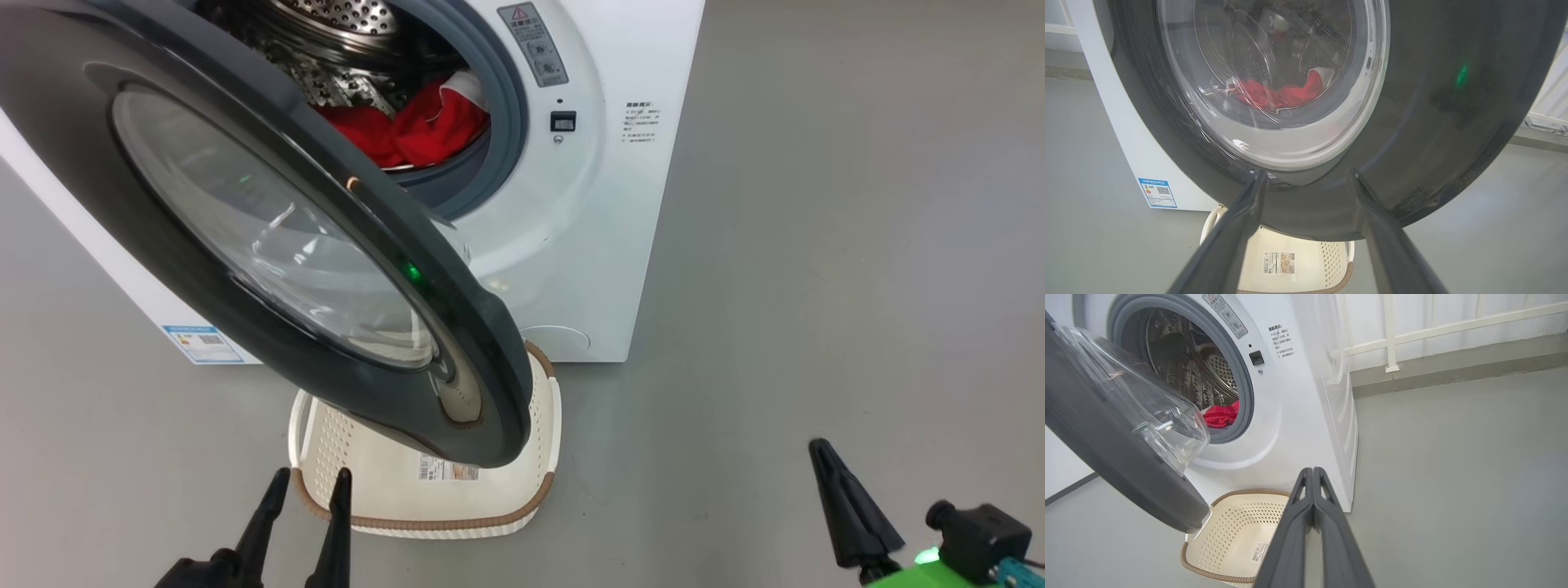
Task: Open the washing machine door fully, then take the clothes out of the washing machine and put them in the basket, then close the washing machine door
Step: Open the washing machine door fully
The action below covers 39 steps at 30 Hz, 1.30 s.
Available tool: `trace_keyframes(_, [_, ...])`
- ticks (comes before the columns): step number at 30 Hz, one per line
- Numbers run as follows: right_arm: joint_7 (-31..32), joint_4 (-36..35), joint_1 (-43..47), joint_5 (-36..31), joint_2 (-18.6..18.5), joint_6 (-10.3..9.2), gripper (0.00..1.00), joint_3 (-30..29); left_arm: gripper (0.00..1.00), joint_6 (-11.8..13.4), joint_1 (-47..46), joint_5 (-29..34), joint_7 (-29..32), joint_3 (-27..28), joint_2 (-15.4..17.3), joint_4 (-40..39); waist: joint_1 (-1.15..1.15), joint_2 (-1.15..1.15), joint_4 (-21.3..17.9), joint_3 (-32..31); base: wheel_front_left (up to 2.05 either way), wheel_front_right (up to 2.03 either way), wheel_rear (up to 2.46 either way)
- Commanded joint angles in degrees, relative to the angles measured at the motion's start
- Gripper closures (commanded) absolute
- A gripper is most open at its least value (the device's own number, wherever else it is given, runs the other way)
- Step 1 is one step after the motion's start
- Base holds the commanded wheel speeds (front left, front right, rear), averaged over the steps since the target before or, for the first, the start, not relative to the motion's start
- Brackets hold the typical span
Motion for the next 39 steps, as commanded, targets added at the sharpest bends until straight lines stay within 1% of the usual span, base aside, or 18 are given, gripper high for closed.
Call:
trace_keyframes(1, [-0.7,-2.0,-2.9,2.1,-1.2,0.01,1.00,2.2,0.00,-0.3,-1.3,-0.1,-0.7,1.6,0.6,-1.4,0.00,0.00,0.2,0.1,0.00,0.00,0.00])
trace_keyframes(4, [-0.7,-2.8,-5.1,6.1,-1.1,0.01,1.00,3.9,0.00,-0.3,-1.3,-0.3,-0.7,1.3,0.6,-1.4,0.00,0.00,0.6,0.3,0.00,0.00,0.00])
trace_keyframes(7, [-0.7,-3.1,-7.9,12.3,-0.7,0.01,1.00,5.5,0.00,-0.2,-1.4,-0.5,-0.7,0.9,0.6,-1.4,0.00,0.00,1.0,0.6,0.00,0.00,0.00])
trace_keyframes(8, [-0.7,-3.9,-10.3,15.6,-0.7,0.01,1.00,6.0,0.00,-0.2,-1.6,-0.8,-0.7,0.7,0.6,-1.4,0.00,0.00,1.4,0.9,0.00,0.00,0.00])
trace_keyframes(14, [-0.7,-4.6,-16.9,25.6,1.0,0.01,1.00,6.6,0.00,0.1,-2.5,-1.8,-0.7,-0.1,0.6,-1.2,0.00,0.00,2.6,1.7,0.00,0.00,0.00])
trace_keyframes(15, [-0.7,-4.6,-16.9,25.6,1.0,0.01,1.00,6.6,0.00,0.1,-2.5,-1.8,-0.7,-0.1,0.6,-1.2,0.00,0.00,2.6,1.7,0.00,0.00,0.00])
trace_keyframes(16, [-0.7,-4.4,-17.9,27.4,1.2,0.01,1.00,7.3,0.00,0.1,-2.6,-1.9,-0.7,-0.3,0.6,-1.2,0.00,0.00,2.8,1.8,0.00,0.00,0.00])
trace_keyframes(19, [-0.7,-3.0,-20.7,33.9,0.8,0.01,1.00,10.7,0.00,0.1,-3.0,-2.2,-0.7,-0.8,0.6,-1.1,0.00,0.00,3.5,2.3,0.00,0.00,0.00])
trace_keyframes(20, [-0.7,-2.5,-21.7,36.6,0.4,0.01,1.00,12.8,0.00,0.1,-3.1,-2.3,-0.7,-1.0,0.6,-1.0,0.00,0.00,3.7,2.4,0.00,0.00,0.00])
trace_keyframes(23, [-0.4,-1.9,-24.6,45.8,-1.4,0.01,1.00,18.2,0.00,0.1,-3.5,-2.6,-0.7,-1.4,0.6,-0.8,0.00,0.00,4.4,2.9,0.00,0.00,0.00])
trace_keyframes(26, [0.9,-1.7,-27.6,52.9,-3.9,0.01,1.00,22.2,0.00,0.2,-3.8,-3.2,-0.7,-1.9,0.6,-0.7,0.00,0.00,5.0,3.4,0.00,0.00,0.00])
trace_keyframes(29, [5.3,-1.7,-29.6,60.5,-4.6,0.01,1.00,23.9,0.00,0.3,-4.1,-3.6,-0.7,-2.5,0.6,-0.7,0.00,0.00,5.5,4.1,0.00,0.00,0.00])
trace_keyframes(32, [13.7,-0.4,-30.8,67.4,-4.8,0.01,1.00,24.1,0.00,0.3,-4.4,-3.8,-0.7,-3.0,0.6,-0.6,0.00,0.00,6.0,4.4,0.00,0.00,0.00])
trace_keyframes(36, [24.1,2.0,-32.6,71.5,-4.8,0.01,1.00,22.9,0.00,0.3,-4.7,-3.9,-0.7,-3.7,0.6,-0.5,0.00,0.00,6.6,4.8,0.00,0.00,0.00])
trace_keyframes(39, [31.1,4.0,-33.3,73.8,-4.0,0.01,1.00,21.6,0.00,0.3,-4.7,-4.0,-0.7,-4.5,0.6,-0.3,0.00,0.00,7.3,4.8,0.00,0.00,0.00])
